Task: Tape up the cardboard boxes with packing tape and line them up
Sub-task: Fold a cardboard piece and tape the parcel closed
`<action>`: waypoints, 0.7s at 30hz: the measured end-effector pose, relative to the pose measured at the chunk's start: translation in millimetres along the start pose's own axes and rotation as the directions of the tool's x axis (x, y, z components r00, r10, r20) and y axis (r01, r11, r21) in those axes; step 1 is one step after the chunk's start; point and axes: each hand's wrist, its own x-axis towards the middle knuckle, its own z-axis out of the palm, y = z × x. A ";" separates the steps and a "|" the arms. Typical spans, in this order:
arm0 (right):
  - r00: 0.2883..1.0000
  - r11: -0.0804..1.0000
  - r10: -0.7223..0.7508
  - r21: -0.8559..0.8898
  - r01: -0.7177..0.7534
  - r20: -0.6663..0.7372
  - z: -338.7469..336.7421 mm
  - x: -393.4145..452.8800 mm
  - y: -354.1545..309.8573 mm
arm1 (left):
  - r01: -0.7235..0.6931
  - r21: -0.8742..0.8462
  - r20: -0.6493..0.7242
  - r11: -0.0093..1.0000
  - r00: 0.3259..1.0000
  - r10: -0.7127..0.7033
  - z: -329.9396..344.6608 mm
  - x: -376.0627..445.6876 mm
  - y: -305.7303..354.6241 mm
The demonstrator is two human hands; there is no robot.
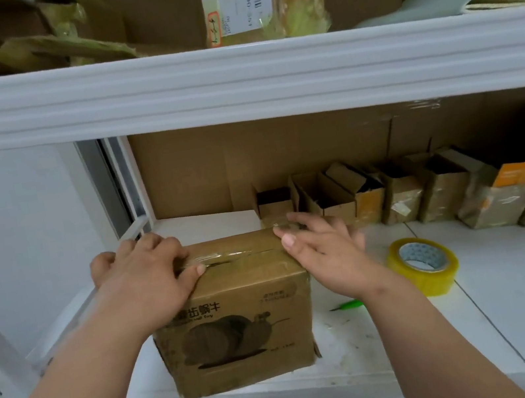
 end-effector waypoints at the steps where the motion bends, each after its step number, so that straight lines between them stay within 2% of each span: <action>1: 1.000 0.997 0.001 0.081 -0.001 -0.009 2.8 -2.4 3.4 | -0.038 0.000 -0.028 0.999 0.999 0.038 -0.6 0.9 7.2; 2: 0.999 0.980 0.023 0.201 -0.014 -0.043 5.1 -6.0 5.8 | -0.081 -0.021 -0.038 0.996 0.996 0.080 -0.6 2.2 15.1; 4: 0.970 0.888 0.183 0.450 -0.093 -0.162 12.8 -10.9 25.3 | -0.116 -0.098 -0.002 0.988 0.993 0.116 0.3 6.4 27.9; 6: 0.875 0.836 0.387 0.511 -0.200 -0.292 14.5 -14.5 55.1 | -0.104 -0.151 0.012 0.983 0.994 0.106 1.3 9.8 34.1; 7: 0.833 0.841 0.454 0.461 -0.284 -0.314 12.8 -15.1 72.8 | -0.106 -0.158 -0.005 0.982 0.994 0.107 2.4 11.1 35.0; 9: 0.786 0.826 0.561 0.238 -0.511 -0.260 10.4 -17.9 107.0 | -0.132 -0.149 -0.040 0.980 0.991 0.127 6.1 10.7 36.2; 11: 0.728 0.736 0.664 -0.025 -0.677 -0.169 13.4 -21.1 132.2 | -0.118 -0.154 -0.050 0.981 0.993 0.111 8.7 8.5 40.1; 12: 0.706 0.693 0.693 -0.131 -0.709 -0.147 14.6 -23.5 137.5 | -0.098 -0.149 -0.054 0.984 0.994 0.091 9.2 7.6 42.5; 14: 0.703 0.655 0.696 -0.275 -0.704 -0.143 18.8 -23.8 146.2 | -0.071 -0.084 -0.070 0.994 0.995 0.065 10.2 7.9 46.8; 16: 0.725 0.661 0.672 -0.320 -0.679 -0.148 16.9 -20.2 147.7 | -0.040 -0.114 -0.067 0.993 0.997 0.032 11.0 7.5 51.2; 18: 0.769 0.737 0.620 -0.219 -0.639 -0.157 10.6 -15.5 145.2 | -0.005 -0.256 -0.045 0.967 0.999 -0.006 11.8 3.9 56.8; 21: 0.858 0.880 0.474 0.091 -0.466 -0.198 -10.9 -10.5 125.4 | 0.039 -0.360 -0.019 0.932 0.999 -0.049 12.4 0.6 57.7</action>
